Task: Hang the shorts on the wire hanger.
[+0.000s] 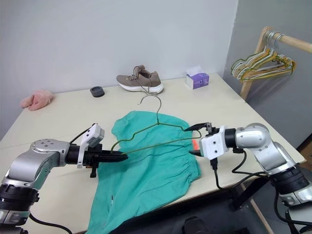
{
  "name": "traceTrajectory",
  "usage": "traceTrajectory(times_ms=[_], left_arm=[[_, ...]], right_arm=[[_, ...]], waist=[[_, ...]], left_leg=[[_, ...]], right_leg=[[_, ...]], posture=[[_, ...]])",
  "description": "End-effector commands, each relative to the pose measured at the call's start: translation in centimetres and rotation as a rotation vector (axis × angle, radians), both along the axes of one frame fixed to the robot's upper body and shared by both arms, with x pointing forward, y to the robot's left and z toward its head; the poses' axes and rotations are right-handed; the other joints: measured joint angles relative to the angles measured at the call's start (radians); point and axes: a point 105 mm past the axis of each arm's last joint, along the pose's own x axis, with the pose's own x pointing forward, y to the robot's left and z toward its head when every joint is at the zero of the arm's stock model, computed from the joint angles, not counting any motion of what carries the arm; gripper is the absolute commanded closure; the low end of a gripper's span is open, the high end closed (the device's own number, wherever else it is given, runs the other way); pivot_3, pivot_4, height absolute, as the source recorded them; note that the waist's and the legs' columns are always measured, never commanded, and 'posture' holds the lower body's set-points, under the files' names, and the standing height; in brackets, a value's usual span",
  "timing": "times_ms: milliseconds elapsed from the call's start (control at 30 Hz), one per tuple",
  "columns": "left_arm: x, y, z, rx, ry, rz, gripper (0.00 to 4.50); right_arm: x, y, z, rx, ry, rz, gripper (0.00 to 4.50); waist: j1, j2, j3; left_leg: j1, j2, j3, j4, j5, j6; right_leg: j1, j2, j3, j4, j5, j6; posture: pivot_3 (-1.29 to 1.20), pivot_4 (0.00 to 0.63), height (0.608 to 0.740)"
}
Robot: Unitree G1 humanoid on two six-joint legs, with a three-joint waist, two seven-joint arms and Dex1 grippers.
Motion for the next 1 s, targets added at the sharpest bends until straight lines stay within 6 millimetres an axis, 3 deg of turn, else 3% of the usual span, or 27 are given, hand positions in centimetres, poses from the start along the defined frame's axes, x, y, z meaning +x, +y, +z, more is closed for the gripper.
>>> traceTrajectory(times_ms=[33, 167, 400, 600, 1000], left_arm=[[0.1, -0.3, 1.0, 0.034, -0.1, -0.04, 4.5], [-0.8, -1.0, 1.5, 0.06, -0.122, -0.124, 4.5], [-1.4, -1.8, 2.3, 0.076, -0.152, -0.199, 4.5], [-1.4, -2.2, 2.4, 0.079, -0.159, -0.21, 4.5], [-1.7, -2.1, 2.0, 0.087, -0.151, -0.217, 4.5]], right_arm=[[-0.3, -0.6, 1.8, 0.088, 0.142, -0.119, 0.04], [-0.7, 0.0, 1.2, 0.112, 0.28, -0.191, 0.04], [1.0, 1.0, -0.4, 0.052, 0.423, -0.3, 0.04], [0.4, 1.8, -2.4, -0.057, 0.522, -0.27, 0.04], [0.0, 1.9, -3.5, -0.086, 0.606, -0.294, 4.14]], waist=[[0.001, 0.0, 0.0], [-0.001, 0.0, 0.0], [-0.001, 0.0, 0.0], [-0.001, 0.0, 0.0], [0.001, 0.0, 0.0]], left_leg=[[0.0, 0.0, 0.0, 0.001, 0.0, 0.0], [0.0, 0.0, 0.0, 0.001, 0.0, 0.0], [-0.003, 0.0, 0.001, 0.002, 0.0, 0.0], [-0.004, 0.0, 0.001, 0.001, 0.0, 0.0], [-0.005, 0.0, 0.001, 0.002, 0.0, -0.001]], right_leg=[[0.0, 0.0, 0.0, 0.001, 0.0, 0.0], [-0.001, 0.0, 0.0, 0.002, -0.001, -0.002], [-0.005, 0.0, 0.0, 0.004, -0.001, -0.002], [-0.007, 0.0, 0.0, 0.004, -0.001, -0.002], [-0.009, 0.0, 0.0, 0.006, -0.001, -0.002]], posture=[[-0.32, 0.0, 0.74], [-0.31, 0.0, 0.74], [-0.3, 0.0, 0.74], [-0.29, 0.0, 0.74], [-0.29, 0.0, 0.74]])
